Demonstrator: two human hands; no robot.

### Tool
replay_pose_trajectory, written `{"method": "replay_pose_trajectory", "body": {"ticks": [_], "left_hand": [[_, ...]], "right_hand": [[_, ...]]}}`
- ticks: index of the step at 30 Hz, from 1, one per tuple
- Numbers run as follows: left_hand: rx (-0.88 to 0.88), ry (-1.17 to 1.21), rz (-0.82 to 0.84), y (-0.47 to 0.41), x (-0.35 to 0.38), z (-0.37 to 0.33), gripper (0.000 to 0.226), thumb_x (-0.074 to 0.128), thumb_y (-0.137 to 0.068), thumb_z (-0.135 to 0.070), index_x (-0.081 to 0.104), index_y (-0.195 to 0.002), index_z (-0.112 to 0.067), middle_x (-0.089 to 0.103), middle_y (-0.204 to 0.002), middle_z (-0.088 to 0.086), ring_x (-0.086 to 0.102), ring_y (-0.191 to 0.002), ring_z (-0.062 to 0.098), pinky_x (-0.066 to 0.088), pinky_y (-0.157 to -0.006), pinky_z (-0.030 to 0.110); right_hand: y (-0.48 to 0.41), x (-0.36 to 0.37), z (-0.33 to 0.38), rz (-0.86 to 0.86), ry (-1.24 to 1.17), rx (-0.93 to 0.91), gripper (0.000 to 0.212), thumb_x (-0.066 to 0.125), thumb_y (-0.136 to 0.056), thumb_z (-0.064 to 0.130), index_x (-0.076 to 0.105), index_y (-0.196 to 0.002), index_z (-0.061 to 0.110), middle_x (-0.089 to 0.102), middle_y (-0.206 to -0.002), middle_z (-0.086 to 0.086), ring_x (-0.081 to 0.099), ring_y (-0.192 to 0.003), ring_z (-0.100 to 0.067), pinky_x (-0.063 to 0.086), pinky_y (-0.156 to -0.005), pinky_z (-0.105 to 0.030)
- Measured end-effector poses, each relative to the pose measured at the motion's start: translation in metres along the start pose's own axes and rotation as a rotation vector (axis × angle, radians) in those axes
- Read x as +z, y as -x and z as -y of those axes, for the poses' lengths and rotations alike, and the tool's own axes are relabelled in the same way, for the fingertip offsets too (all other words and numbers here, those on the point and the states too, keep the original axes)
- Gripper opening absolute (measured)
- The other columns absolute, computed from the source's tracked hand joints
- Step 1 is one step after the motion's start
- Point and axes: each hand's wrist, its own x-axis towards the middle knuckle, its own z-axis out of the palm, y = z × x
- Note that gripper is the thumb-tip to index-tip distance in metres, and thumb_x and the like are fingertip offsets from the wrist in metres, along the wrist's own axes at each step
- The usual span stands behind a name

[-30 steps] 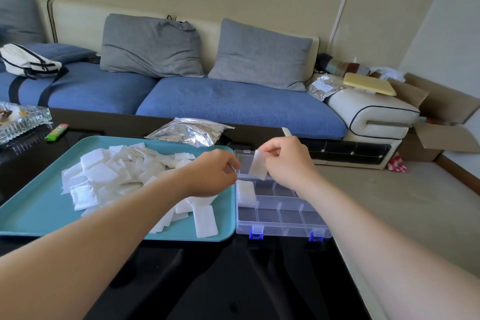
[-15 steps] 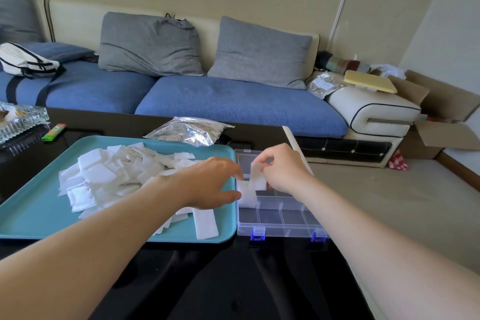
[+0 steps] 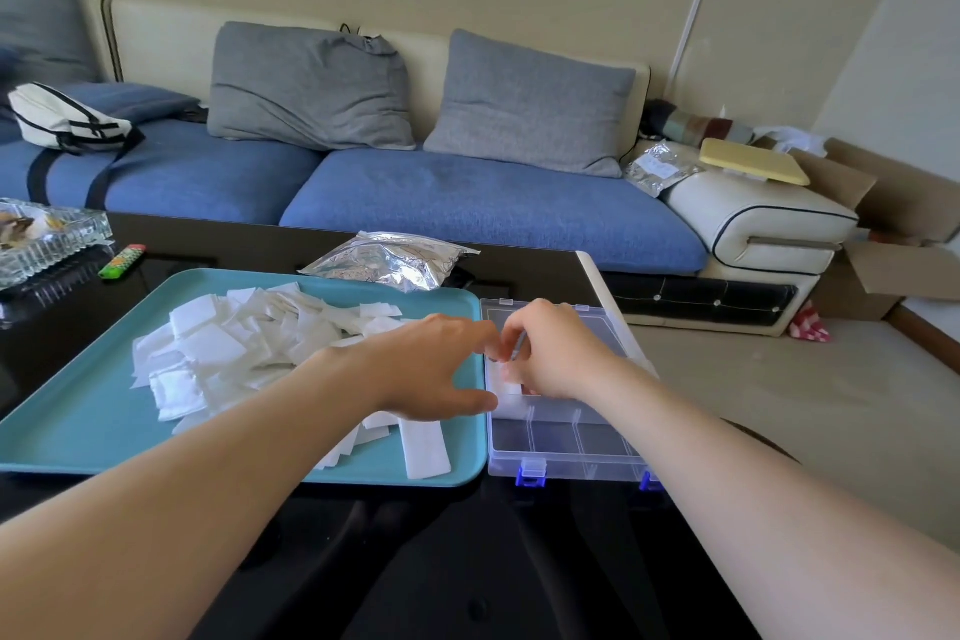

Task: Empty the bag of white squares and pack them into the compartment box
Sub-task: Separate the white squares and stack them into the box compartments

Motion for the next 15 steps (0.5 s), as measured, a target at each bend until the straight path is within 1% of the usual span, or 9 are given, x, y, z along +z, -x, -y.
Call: {"method": "replay_pose_trajectory", "body": {"ticks": [2,4,5,6,8,10,11,13,15], "left_hand": [[-0.007,-0.028,0.031,0.001,0.000,0.000,0.052,0.063,-0.097,-0.054,0.050,-0.144,-0.037,0.053,-0.145,-0.014,0.040,-0.104,0.003,0.038,-0.098,0.028],[-0.032,-0.032,0.044,0.001,0.000,0.000,0.051,0.061,-0.097,-0.055,0.051,-0.143,-0.035,0.053,-0.144,-0.013,0.041,-0.105,0.004,0.040,-0.102,0.031],[-0.048,-0.024,0.036,0.001,-0.002,0.000,0.048,0.060,-0.098,-0.053,0.052,-0.141,-0.032,0.055,-0.142,-0.011,0.043,-0.105,0.005,0.041,-0.101,0.032],[-0.064,-0.019,0.024,0.001,-0.003,0.000,0.042,0.059,-0.100,-0.049,0.054,-0.137,-0.028,0.058,-0.138,-0.009,0.047,-0.105,0.007,0.042,-0.099,0.031],[-0.093,-0.046,0.011,0.002,-0.010,0.002,0.027,0.058,-0.103,-0.037,0.060,-0.125,-0.024,0.065,-0.123,-0.007,0.056,-0.108,0.014,0.045,-0.094,0.032],[-0.121,-0.104,0.036,0.006,-0.016,0.006,0.016,0.059,-0.099,-0.032,0.066,-0.112,-0.025,0.063,-0.109,-0.013,0.056,-0.108,0.013,0.046,-0.092,0.030],[-0.138,-0.126,0.063,0.009,-0.019,0.008,0.013,0.062,-0.096,-0.032,0.068,-0.107,-0.027,0.061,-0.105,-0.016,0.054,-0.106,0.011,0.047,-0.092,0.030],[-0.182,-0.143,0.131,0.014,-0.024,0.013,0.013,0.065,-0.090,-0.030,0.069,-0.102,-0.032,0.061,-0.103,-0.018,0.054,-0.106,0.010,0.051,-0.094,0.034],[-0.224,-0.121,0.196,0.017,-0.028,0.017,0.021,0.068,-0.086,-0.026,0.068,-0.104,-0.036,0.060,-0.105,-0.018,0.055,-0.106,0.010,0.053,-0.094,0.036]], "right_hand": [[0.000,0.003,0.003,-0.011,0.113,-0.004,0.016,0.078,-0.089,0.025,0.068,-0.081,0.034,0.060,-0.093,0.004,0.058,-0.100,-0.019,0.052,-0.077,-0.037],[0.000,0.003,0.005,-0.011,0.180,0.010,0.006,0.077,-0.090,0.033,0.073,-0.087,0.031,0.059,-0.101,0.003,0.059,-0.104,-0.022,0.050,-0.077,-0.038],[0.001,0.002,0.005,-0.009,0.193,0.012,0.005,0.076,-0.091,0.033,0.075,-0.090,0.029,0.058,-0.103,0.003,0.059,-0.105,-0.022,0.050,-0.076,-0.038],[0.001,0.002,0.004,-0.002,0.197,0.013,0.004,0.075,-0.092,0.032,0.076,-0.091,0.028,0.058,-0.103,0.003,0.059,-0.106,-0.022,0.050,-0.076,-0.038],[0.004,-0.001,0.006,0.012,0.206,0.014,0.007,0.068,-0.095,0.024,0.075,-0.096,0.025,0.058,-0.105,0.002,0.060,-0.107,-0.023,0.055,-0.081,-0.041],[0.006,-0.003,0.011,0.016,0.231,0.029,0.014,0.061,-0.093,0.015,0.070,-0.103,0.019,0.056,-0.111,-0.003,0.062,-0.100,-0.027,0.058,-0.086,-0.046],[0.008,-0.005,0.015,-0.005,0.243,0.038,0.015,0.059,-0.091,0.015,0.068,-0.104,0.017,0.054,-0.110,-0.005,0.063,-0.095,-0.029,0.058,-0.086,-0.046],[0.009,-0.006,0.024,-0.088,0.238,0.033,0.011,0.059,-0.087,0.017,0.066,-0.096,0.016,0.053,-0.101,-0.005,0.063,-0.087,-0.032,0.058,-0.081,-0.044],[0.008,-0.003,0.032,-0.152,0.206,-0.031,0.008,0.060,-0.085,0.019,0.067,-0.085,0.019,0.058,-0.093,-0.003,0.062,-0.089,-0.030,0.058,-0.076,-0.041]]}}
